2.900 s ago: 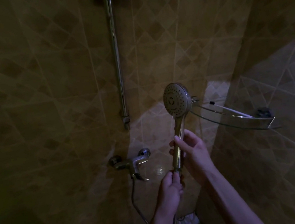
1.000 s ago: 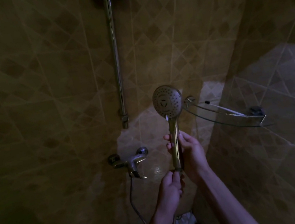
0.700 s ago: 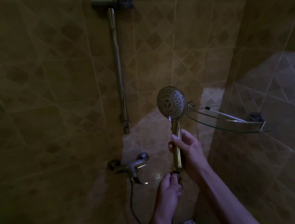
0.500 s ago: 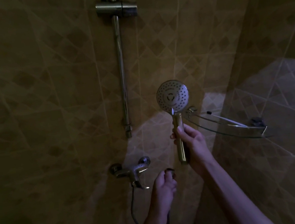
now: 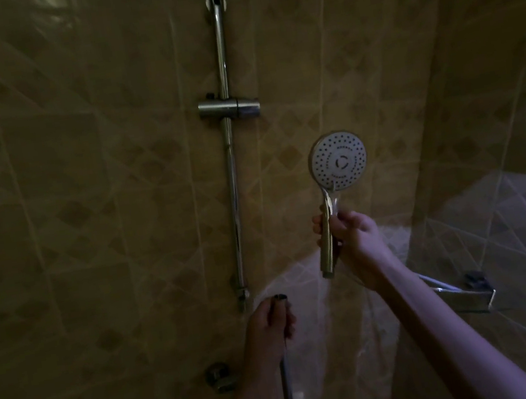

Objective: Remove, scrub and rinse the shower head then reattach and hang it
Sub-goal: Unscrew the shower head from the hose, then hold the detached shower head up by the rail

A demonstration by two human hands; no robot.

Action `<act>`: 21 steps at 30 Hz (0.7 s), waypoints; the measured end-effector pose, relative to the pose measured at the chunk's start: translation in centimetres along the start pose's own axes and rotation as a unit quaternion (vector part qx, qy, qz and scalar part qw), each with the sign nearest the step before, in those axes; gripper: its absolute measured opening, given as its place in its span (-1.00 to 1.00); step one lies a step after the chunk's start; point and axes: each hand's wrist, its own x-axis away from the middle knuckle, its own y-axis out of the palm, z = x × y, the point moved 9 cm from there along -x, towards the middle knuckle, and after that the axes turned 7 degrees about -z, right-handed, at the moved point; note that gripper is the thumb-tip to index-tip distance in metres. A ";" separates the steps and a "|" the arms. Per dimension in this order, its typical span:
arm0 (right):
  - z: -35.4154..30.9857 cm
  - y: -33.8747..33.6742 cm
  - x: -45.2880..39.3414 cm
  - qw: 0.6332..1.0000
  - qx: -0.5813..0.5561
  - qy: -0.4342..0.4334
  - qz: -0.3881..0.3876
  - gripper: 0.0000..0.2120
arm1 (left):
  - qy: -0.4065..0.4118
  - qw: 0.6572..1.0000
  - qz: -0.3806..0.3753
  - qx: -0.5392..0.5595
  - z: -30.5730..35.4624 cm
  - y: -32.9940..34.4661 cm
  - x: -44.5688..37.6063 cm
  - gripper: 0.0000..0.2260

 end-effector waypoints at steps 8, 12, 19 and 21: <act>-6.2 2.3 -5.1 0.998 0.014 -0.064 -0.020 -0.83 | 0.092 0.996 -0.002 0.007 7.7 -1.8 -5.1 -0.71; -9.4 3.5 -8.3 0.997 0.018 -0.079 -0.017 -0.87 | 0.109 0.994 0.020 -0.015 12.0 -3.0 -6.3 -0.77; -14.9 6.3 -12.9 0.990 0.071 -0.118 -0.025 -0.84 | 0.210 0.969 0.032 -0.127 21.3 -6.0 -7.8 -0.69; -16.1 7.1 -14.1 0.988 0.085 -0.122 -0.027 -0.84 | 0.223 0.964 0.042 -0.140 23.1 -6.4 -8.3 -0.69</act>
